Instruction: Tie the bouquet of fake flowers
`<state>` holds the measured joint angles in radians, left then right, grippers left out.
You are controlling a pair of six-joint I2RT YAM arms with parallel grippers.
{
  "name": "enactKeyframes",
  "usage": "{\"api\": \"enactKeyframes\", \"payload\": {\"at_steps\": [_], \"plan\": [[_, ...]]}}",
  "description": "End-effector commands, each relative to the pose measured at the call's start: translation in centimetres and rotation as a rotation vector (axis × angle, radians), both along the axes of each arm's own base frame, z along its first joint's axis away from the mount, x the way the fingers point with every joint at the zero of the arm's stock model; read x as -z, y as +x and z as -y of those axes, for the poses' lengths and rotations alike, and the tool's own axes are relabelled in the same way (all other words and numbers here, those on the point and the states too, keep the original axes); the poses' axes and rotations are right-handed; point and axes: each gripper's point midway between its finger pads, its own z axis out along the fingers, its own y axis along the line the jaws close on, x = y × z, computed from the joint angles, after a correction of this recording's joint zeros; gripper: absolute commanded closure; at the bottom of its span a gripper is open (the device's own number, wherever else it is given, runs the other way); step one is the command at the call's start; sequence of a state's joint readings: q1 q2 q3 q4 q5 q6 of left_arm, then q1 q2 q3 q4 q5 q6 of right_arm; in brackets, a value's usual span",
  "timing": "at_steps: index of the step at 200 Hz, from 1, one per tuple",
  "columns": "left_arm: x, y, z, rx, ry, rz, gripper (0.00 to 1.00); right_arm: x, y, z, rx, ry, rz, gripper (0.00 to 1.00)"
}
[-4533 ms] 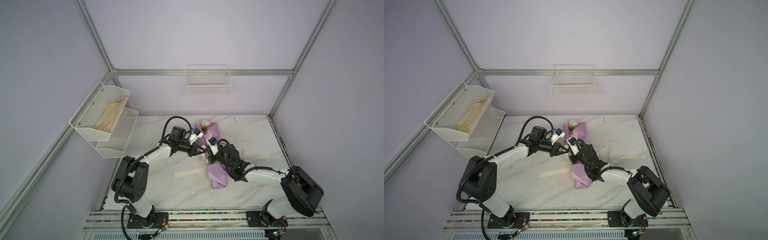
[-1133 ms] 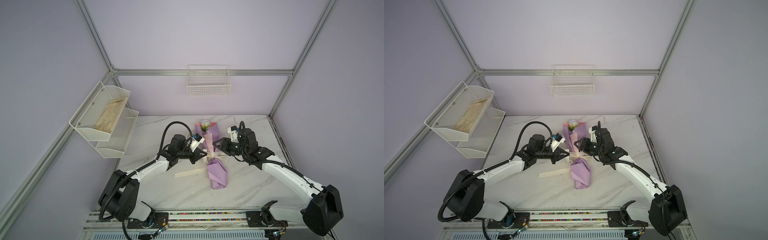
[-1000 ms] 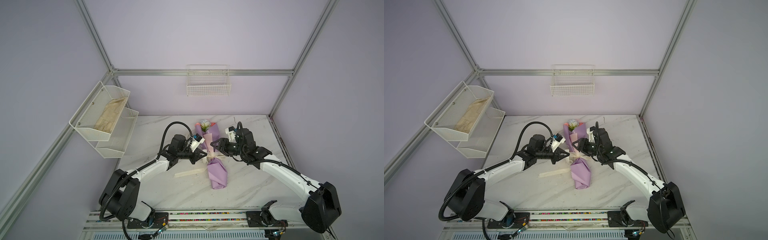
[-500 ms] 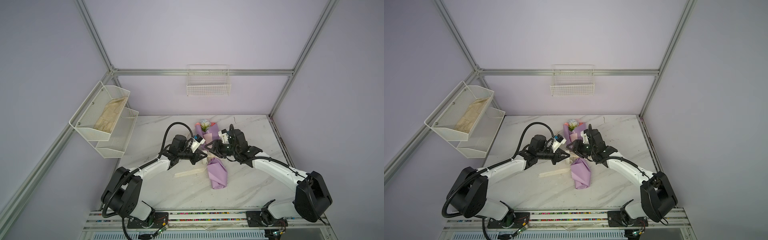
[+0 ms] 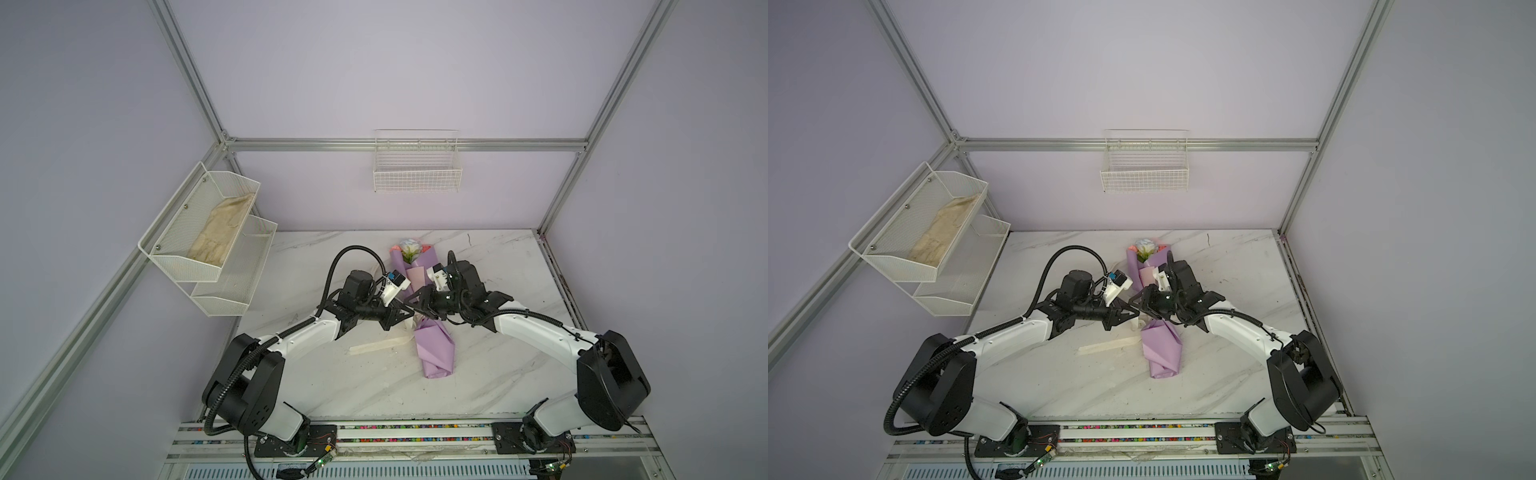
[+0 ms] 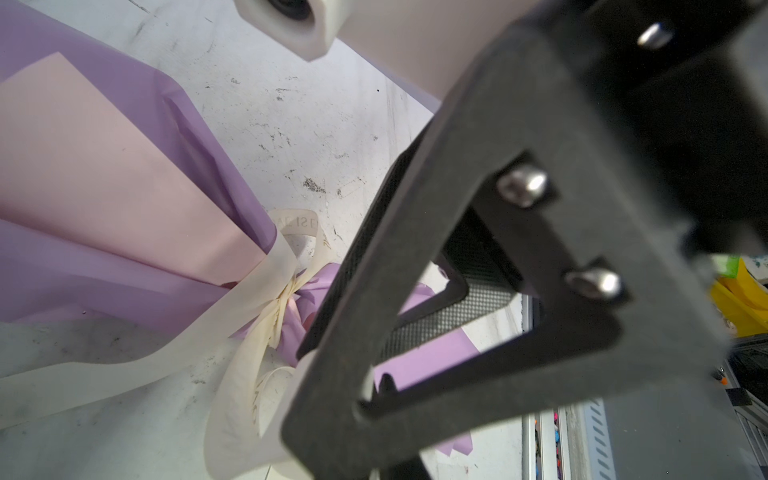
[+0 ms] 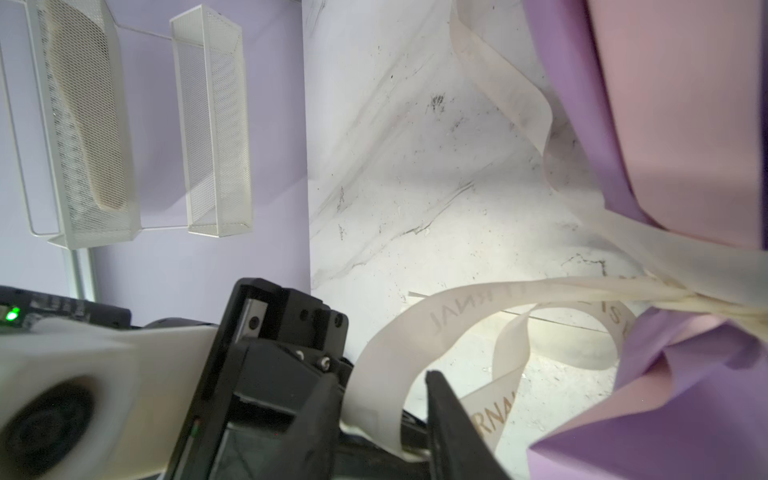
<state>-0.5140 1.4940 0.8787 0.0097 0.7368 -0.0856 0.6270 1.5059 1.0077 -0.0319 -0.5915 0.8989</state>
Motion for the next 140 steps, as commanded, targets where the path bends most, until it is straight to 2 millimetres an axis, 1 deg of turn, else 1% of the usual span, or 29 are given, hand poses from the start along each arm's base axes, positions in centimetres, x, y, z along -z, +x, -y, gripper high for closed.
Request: {"api": "enactKeyframes", "payload": {"at_steps": [1,8,48,68,78,91,100,110,115,117,122,140], "plan": [[-3.8,1.0,1.0,0.023,-0.064,0.108,0.91,-0.2,-0.7,-0.6,-0.053,0.001,0.003,0.75],[-3.8,0.9,1.0,0.024,-0.061,0.110,0.91,-0.1,-0.7,-0.6,-0.051,0.001,0.004,0.81],[-3.6,1.2,0.8,0.007,-0.042,0.105,0.90,-0.7,-0.5,-0.1,-0.025,-0.011,0.031,1.00],[-3.7,1.1,0.7,0.006,-0.039,0.105,0.89,-0.8,-0.3,0.3,-0.001,-0.022,0.045,1.00],[-3.7,1.1,0.7,0.007,-0.038,0.103,0.82,-0.6,-0.1,0.6,0.015,-0.033,0.048,1.00],[-3.9,0.9,0.6,0.005,-0.031,0.095,0.80,-0.4,0.1,0.9,0.036,-0.046,0.057,1.00],[-3.9,0.7,0.3,-0.003,-0.022,0.091,0.73,-0.4,0.4,1.2,0.055,-0.058,0.068,1.00],[-4.0,0.4,-0.2,-0.013,-0.011,0.088,0.60,-0.3,0.6,1.5,0.079,-0.070,0.077,1.00],[-3.4,0.4,-0.5,-0.027,0.002,0.077,0.59,-0.4,0.7,1.7,0.090,-0.072,0.082,1.00],[-4.2,0.2,-0.7,-0.034,-0.007,0.096,0.59,-0.5,0.8,1.8,0.092,-0.073,0.086,1.00],[-4.6,0.0,-1.1,-0.047,-0.008,0.104,0.58,-0.6,0.8,1.9,0.097,-0.076,0.097,1.00],[-4.9,0.1,-2.9,-0.146,0.002,0.121,0.54,-0.5,0.8,2.5,0.123,-0.077,0.121,1.00]]}}
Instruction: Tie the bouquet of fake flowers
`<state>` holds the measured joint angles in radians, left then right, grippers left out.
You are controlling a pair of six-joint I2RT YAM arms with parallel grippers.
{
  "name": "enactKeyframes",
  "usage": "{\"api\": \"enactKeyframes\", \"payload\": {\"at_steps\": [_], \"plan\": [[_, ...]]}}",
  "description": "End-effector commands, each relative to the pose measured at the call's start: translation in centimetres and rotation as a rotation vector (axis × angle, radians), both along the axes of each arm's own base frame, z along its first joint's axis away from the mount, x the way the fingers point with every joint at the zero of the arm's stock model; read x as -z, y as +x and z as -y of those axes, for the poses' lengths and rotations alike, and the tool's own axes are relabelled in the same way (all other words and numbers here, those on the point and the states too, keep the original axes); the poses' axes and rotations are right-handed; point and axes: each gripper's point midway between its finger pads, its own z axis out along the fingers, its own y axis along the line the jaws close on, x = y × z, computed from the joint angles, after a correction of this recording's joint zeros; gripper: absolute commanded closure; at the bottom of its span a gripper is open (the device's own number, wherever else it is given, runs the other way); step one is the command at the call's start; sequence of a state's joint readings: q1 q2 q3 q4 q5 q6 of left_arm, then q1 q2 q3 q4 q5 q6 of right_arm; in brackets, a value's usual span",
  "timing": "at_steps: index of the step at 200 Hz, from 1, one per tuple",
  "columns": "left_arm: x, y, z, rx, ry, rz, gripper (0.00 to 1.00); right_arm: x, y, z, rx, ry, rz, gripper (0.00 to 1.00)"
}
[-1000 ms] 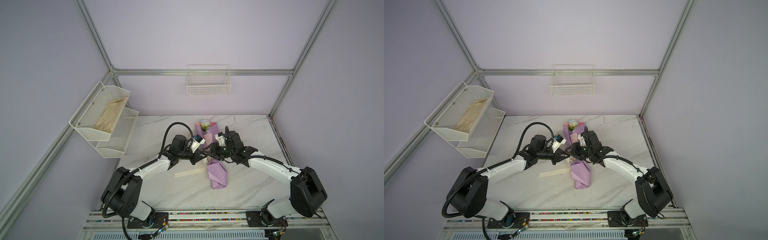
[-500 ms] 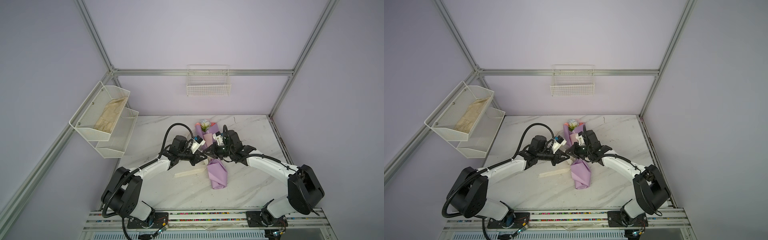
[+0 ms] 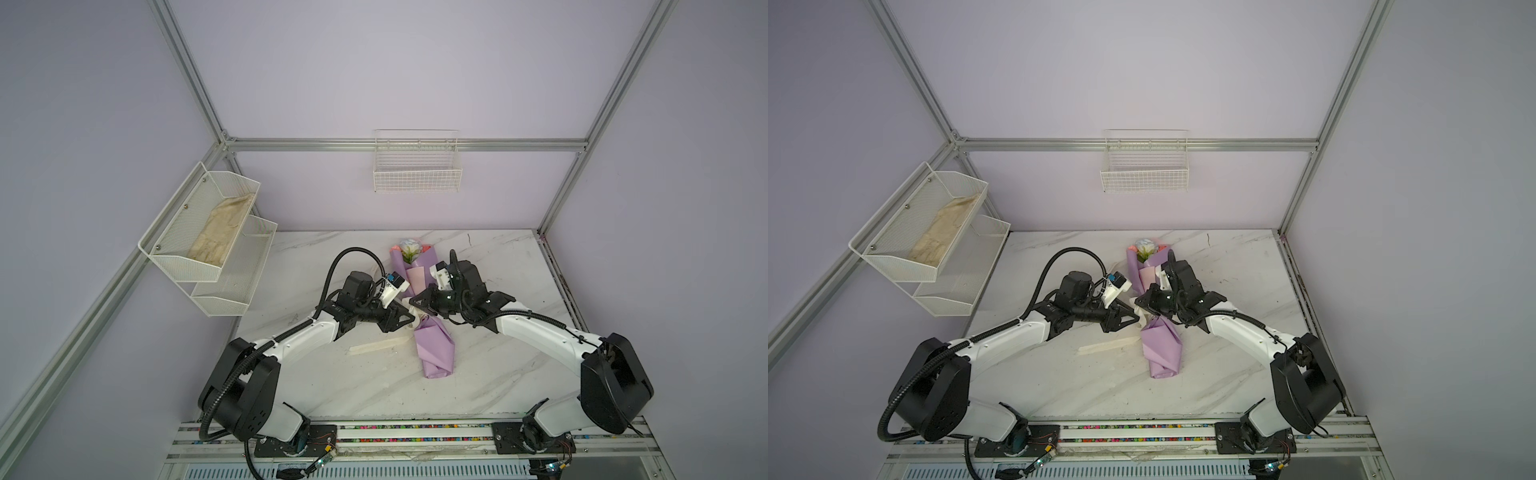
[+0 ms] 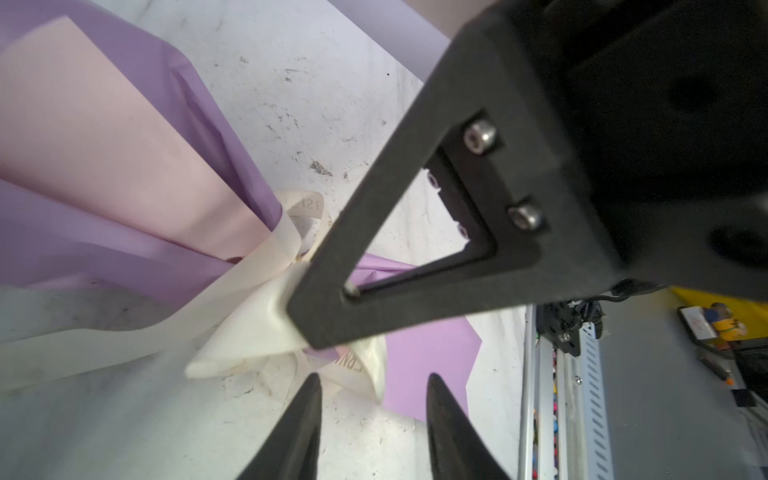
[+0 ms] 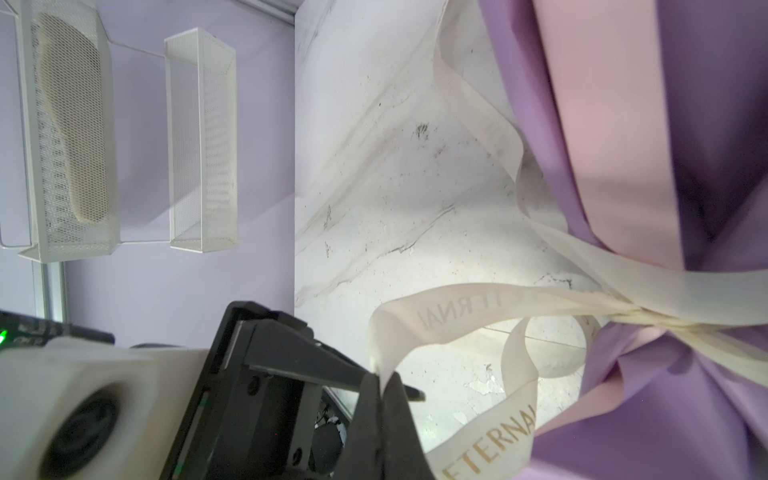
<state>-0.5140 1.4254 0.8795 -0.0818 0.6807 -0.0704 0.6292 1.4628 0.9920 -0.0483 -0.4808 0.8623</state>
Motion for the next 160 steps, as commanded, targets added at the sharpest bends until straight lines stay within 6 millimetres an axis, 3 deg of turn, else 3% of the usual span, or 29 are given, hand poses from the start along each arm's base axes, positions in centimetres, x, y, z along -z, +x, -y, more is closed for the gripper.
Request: {"api": "enactKeyframes", "payload": {"at_steps": [1,32,42,77,107,123,160], "plan": [[-4.2,0.6,-1.9,-0.110,-0.037,0.115,0.54,-0.1,0.0,1.1,0.054,-0.021,0.044,1.00],[-4.5,2.1,-5.8,-0.309,-0.039,0.140,0.51,0.5,-0.3,1.4,0.060,-0.024,0.040,1.00],[-4.6,2.9,-7.2,-0.380,-0.048,0.139,0.45,0.6,-0.3,1.3,0.052,-0.021,0.039,1.00],[-3.1,6.3,-10.8,-0.598,-0.126,-0.070,0.39,0.4,-0.2,1.2,0.050,-0.023,0.046,1.00],[-1.2,8.6,-9.9,-0.567,-0.160,-0.247,0.41,0.4,-0.1,1.3,0.052,-0.035,0.045,1.00],[1.6,10.2,-9.4,-0.583,-0.154,-0.374,0.41,0.3,-0.2,1.3,0.048,-0.027,0.048,1.00],[4.9,13.4,-8.7,-0.645,-0.168,-0.507,0.39,0.1,-0.1,1.3,0.053,-0.026,0.052,1.00]]}}
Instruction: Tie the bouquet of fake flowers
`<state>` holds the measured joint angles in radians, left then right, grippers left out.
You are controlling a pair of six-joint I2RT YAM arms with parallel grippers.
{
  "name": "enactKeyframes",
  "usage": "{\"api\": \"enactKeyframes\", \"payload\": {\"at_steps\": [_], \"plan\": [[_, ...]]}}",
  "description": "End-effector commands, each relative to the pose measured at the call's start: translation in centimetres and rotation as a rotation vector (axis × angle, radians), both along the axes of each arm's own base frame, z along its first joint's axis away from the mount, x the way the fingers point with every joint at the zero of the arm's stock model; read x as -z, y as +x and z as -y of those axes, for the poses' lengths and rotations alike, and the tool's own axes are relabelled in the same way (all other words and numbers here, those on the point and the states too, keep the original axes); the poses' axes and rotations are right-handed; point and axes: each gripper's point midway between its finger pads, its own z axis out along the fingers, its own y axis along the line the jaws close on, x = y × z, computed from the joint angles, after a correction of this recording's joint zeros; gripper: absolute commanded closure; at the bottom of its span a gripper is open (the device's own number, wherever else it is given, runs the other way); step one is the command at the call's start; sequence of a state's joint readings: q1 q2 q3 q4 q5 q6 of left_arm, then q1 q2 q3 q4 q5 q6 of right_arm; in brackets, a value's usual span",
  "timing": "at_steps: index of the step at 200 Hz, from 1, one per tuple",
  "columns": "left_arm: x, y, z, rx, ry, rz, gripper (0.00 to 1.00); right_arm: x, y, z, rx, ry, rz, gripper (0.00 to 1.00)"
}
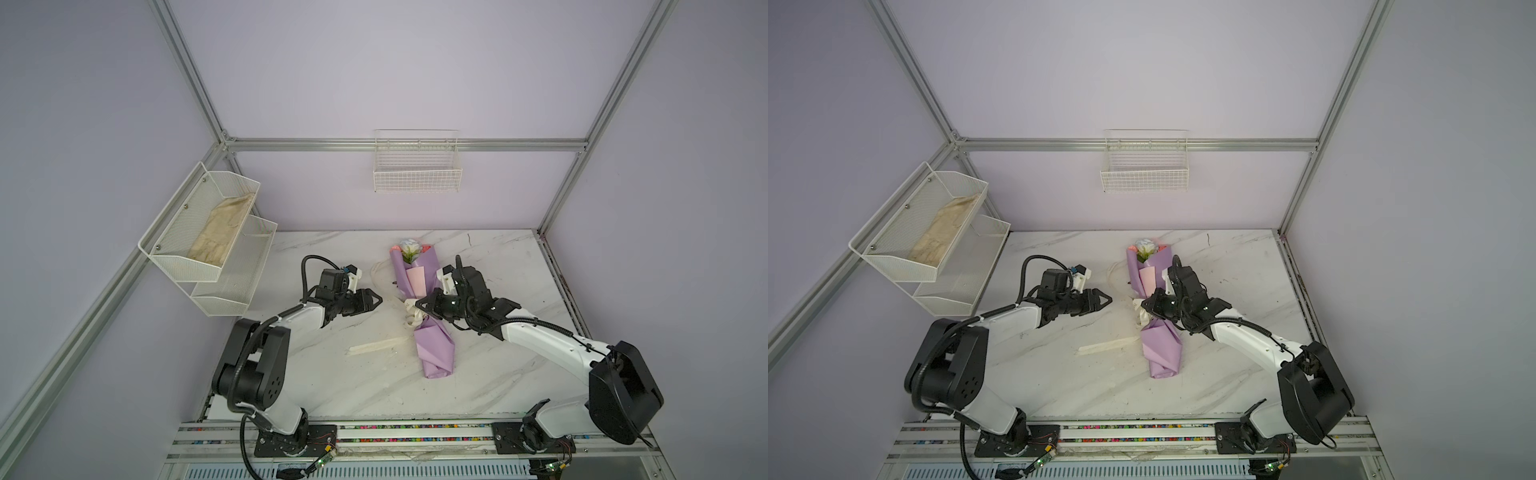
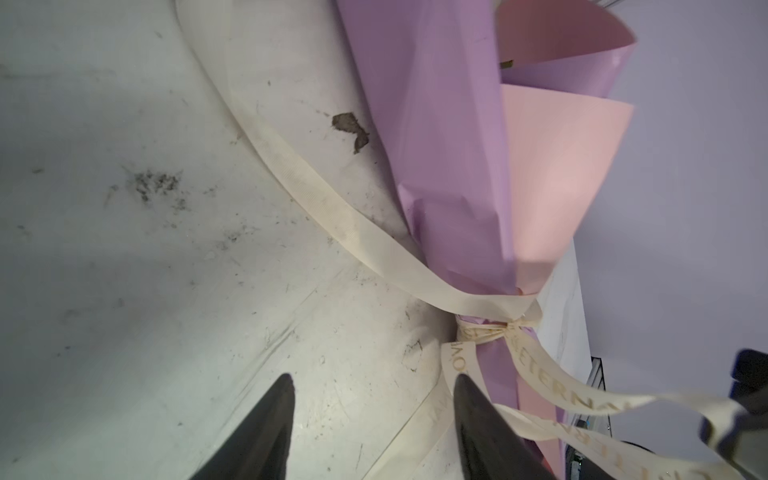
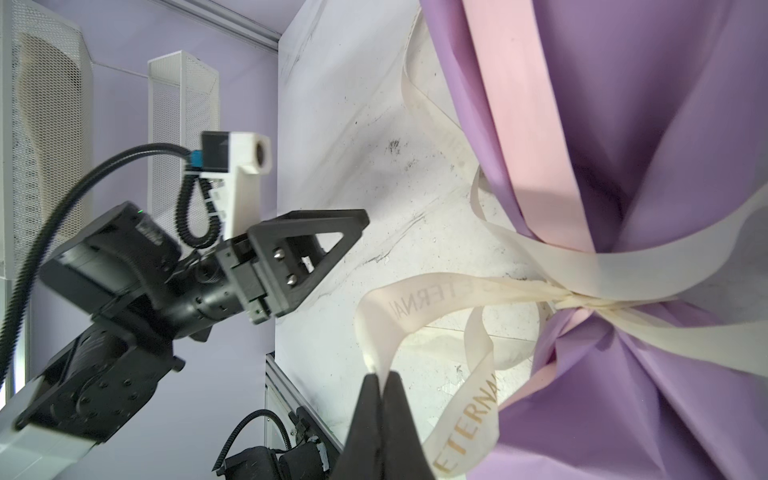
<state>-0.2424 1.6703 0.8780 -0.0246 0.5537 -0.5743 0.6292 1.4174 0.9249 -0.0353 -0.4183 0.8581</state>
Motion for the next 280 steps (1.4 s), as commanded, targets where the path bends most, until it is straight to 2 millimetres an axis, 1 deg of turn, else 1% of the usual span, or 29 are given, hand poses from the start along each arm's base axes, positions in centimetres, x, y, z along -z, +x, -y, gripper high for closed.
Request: {"api": "enactKeyframes", "payload": {"at_steps": [1,23,34,40,47,62,69,71,79,83,86,102,114,131,157,170,178,211,221,233,237,245,255,262,269,280], "plan": [[-4.5,4.3,1.2,-0.049,-0.105,0.063,0.39,-1.0,0.2,-0.2,0.002,0.009,0.035,1.00],[-3.7,6.2,0.4,-0.117,-0.045,0.054,0.37,-0.8,0.4,-0.2,0.009,0.000,0.026,1.00],[-3.1,7.2,-0.5,-0.159,0.018,0.038,0.37,-1.0,0.5,-0.3,0.008,0.004,0.028,1.00],[-2.3,7.6,-1.2,-0.186,0.070,0.014,0.37,-1.2,0.5,-0.3,0.010,0.006,0.030,1.00],[-2.1,8.4,-1.9,-0.210,0.126,0.008,0.37,-1.3,0.6,-0.3,0.012,0.007,0.035,1.00],[-0.9,9.6,-3.0,-0.234,0.230,-0.024,0.36,-1.4,0.7,-0.3,0.013,0.005,0.037,1.00],[-0.7,10.3,-3.0,-0.228,0.250,-0.029,0.36,-1.5,0.7,-0.3,0.012,0.004,0.039,1.00],[-0.4,10.4,-3.0,-0.225,0.255,-0.037,0.36,-1.4,0.8,-0.3,0.012,0.002,0.039,1.00],[-0.2,11.2,-2.9,-0.218,0.273,-0.047,0.36,-1.5,0.8,-0.4,0.010,0.001,0.038,1.00],[0.2,11.4,-2.9,-0.212,0.283,-0.058,0.37,-1.4,0.8,-0.4,0.009,0.000,0.036,1.00],[0.1,11.7,-2.7,-0.205,0.285,-0.058,0.37,-1.4,0.8,-0.4,0.008,0.001,0.036,1.00],[0.7,12.5,-2.2,-0.178,0.302,-0.077,0.38,-1.4,0.9,-0.6,0.004,0.002,0.034,1.00],[1.1,13.0,-2.1,-0.169,0.323,-0.083,0.40,-1.4,1.0,-0.7,0.003,0.004,0.033,1.00],[2.0,13.4,-2.2,-0.164,0.369,-0.104,0.44,-1.2,1.0,-0.9,-0.003,0.007,0.027,1.00],[3.2,13.7,-1.0,-0.124,0.398,-0.102,0.51,-1.4,1.0,-1.0,-0.008,0.013,0.025,1.00],[3.8,13.7,-0.9,-0.119,0.427,-0.106,0.53,-1.5,0.9,-1.0,-0.011,0.016,0.028,1.00],[4.1,13.8,-0.8,-0.112,0.448,-0.101,0.56,-1.7,0.8,-1.0,-0.011,0.018,0.032,1.00],[5.3,13.3,-1.6,-0.076,0.603,-0.106,0.64,-1.6,0.7,-0.7,-0.003,0.017,0.032,1.00],[5.6,13.1,-1.8,-0.066,0.643,-0.110,0.68,-1.6,0.7,-0.7,-0.003,0.014,0.029,1.00],[6.1,12.9,-2.0,-0.049,0.684,-0.116,0.69,-1.4,0.7,-0.7,-0.001,0.008,0.024,1.00],[6.4,12.9,-2.0,-0.041,0.698,-0.119,0.71,-1.4,0.7,-0.6,0.000,0.006,0.024,1.00],[6.8,12.9,-1.9,-0.028,0.718,-0.127,0.78,-1.4,0.8,-0.6,0.004,0.003,0.025,1.00],[7.1,12.8,-1.9,-0.011,0.741,-0.138,0.82,-1.4,0.9,-0.5,0.010,0.003,0.029,1.00],[7.3,12.7,-1.8,-0.001,0.750,-0.144,0.88,-1.4,0.9,-0.5,0.010,0.006,0.030,1.00],[7.0,12.8,-1.7,0.003,0.746,-0.144,0.93,-1.4,0.8,-0.6,0.007,0.009,0.029,1.00],[6.2,12.8,-1.3,0.005,0.729,-0.130,0.96,-1.3,0.9,-0.6,0.005,0.005,0.028,1.00]]}}
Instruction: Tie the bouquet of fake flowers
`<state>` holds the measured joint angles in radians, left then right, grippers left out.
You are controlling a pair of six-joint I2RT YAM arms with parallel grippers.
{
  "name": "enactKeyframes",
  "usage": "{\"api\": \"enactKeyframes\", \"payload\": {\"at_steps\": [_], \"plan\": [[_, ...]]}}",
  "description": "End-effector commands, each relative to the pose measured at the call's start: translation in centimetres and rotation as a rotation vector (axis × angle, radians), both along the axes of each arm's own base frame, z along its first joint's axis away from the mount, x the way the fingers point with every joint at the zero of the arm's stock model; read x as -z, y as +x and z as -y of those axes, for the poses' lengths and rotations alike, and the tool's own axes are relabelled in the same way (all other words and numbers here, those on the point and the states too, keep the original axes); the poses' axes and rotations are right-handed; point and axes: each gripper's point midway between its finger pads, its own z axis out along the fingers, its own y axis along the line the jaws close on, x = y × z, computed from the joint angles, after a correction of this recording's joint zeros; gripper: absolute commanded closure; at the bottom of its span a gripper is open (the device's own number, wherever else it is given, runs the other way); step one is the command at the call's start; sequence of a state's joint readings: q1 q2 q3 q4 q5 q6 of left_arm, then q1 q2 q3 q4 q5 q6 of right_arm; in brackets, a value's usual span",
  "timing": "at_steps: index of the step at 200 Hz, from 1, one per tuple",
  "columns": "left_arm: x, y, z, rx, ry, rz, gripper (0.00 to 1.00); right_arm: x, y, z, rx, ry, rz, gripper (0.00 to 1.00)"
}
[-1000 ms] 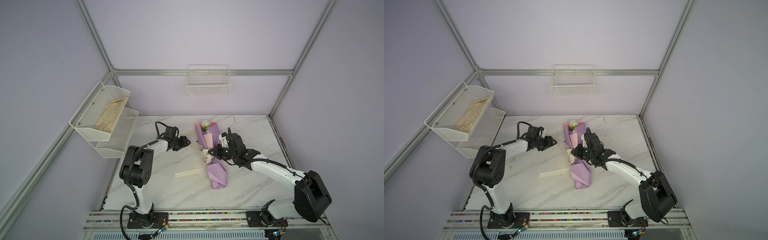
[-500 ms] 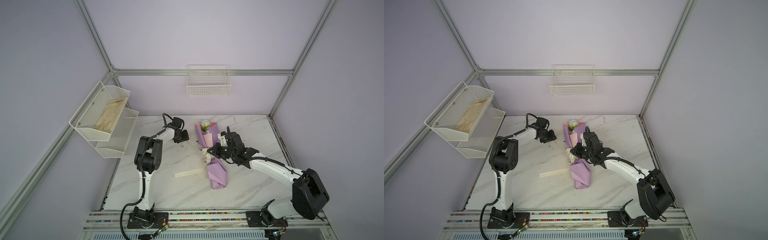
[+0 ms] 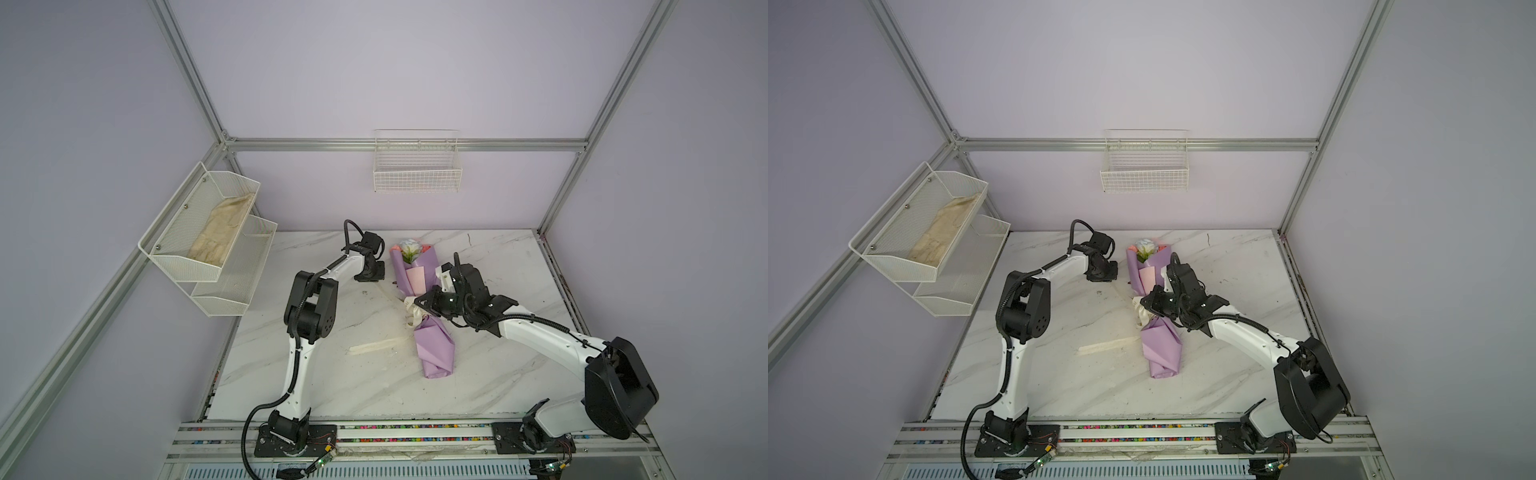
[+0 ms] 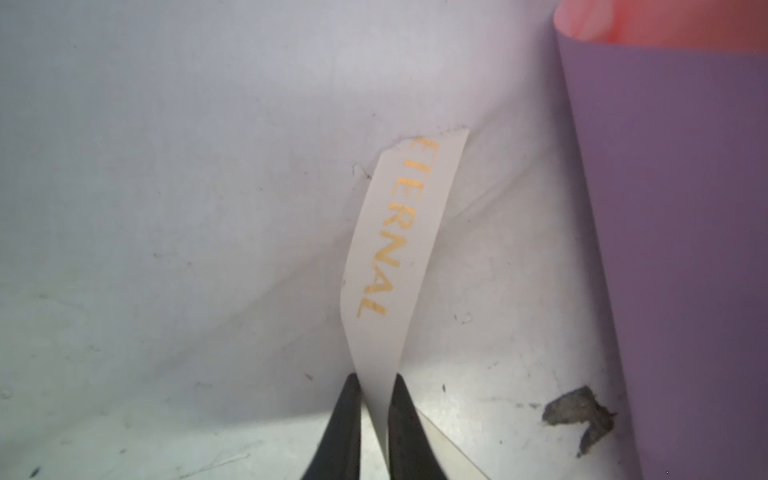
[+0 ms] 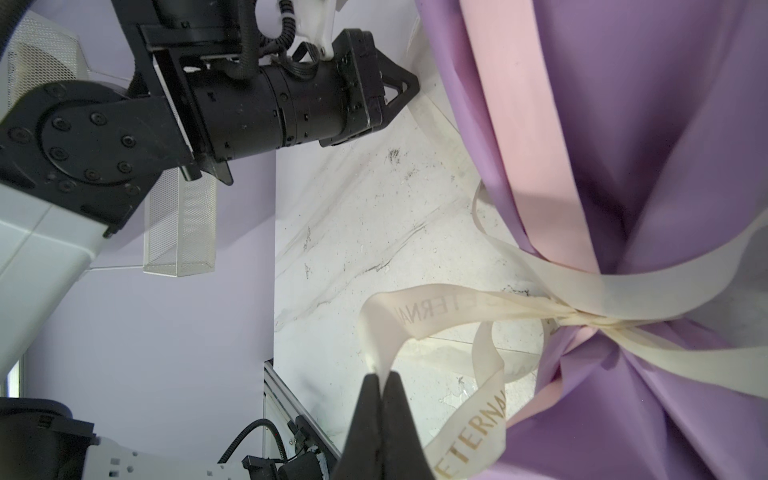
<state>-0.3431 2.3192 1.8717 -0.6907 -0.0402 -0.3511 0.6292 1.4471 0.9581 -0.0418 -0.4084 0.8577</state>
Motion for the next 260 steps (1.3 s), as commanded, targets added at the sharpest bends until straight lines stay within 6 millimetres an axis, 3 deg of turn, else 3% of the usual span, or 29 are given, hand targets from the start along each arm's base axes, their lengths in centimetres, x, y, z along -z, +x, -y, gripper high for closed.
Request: {"api": "enactKeyframes", "payload": {"at_steps": [1,41,59,81,176,186,198,233,260], "plan": [[1.0,-1.4,-0.4,0.035,0.064,-0.080,0.97,-1.2,0.1,-0.3,-0.003,0.010,0.027,1.00],[-5.9,-1.4,0.2,0.043,-0.017,0.053,1.00,-1.1,0.1,0.0,0.003,0.000,0.034,1.00],[-9.1,-2.2,-0.4,0.037,-0.029,0.119,1.00,-1.1,0.2,-0.1,-0.001,0.001,0.034,1.00],[-11.7,-4.1,-1.3,0.031,-0.038,0.179,1.00,-1.1,0.2,-0.4,-0.008,0.010,0.035,1.00],[-16.9,-12.3,-2.5,0.078,-0.167,0.358,1.00,-1.6,0.9,-1.1,-0.019,0.021,0.045,1.00],[-17.0,-13.4,-2.2,0.112,-0.183,0.368,1.00,-1.7,0.9,-1.1,-0.017,0.021,0.043,1.00],[-18.6,-14.9,-1.7,0.166,-0.208,0.431,1.00,-2.0,1.1,-1.1,-0.014,0.024,0.048,1.00],[-20.6,-19.2,0.3,0.354,-0.304,0.556,1.00,-2.1,1.6,-1.4,-0.010,0.026,0.048,1.00],[-22.3,-22.6,3.0,0.570,-0.386,0.663,1.00,-2.1,1.9,-1.4,0.005,0.020,0.045,1.00]]}}
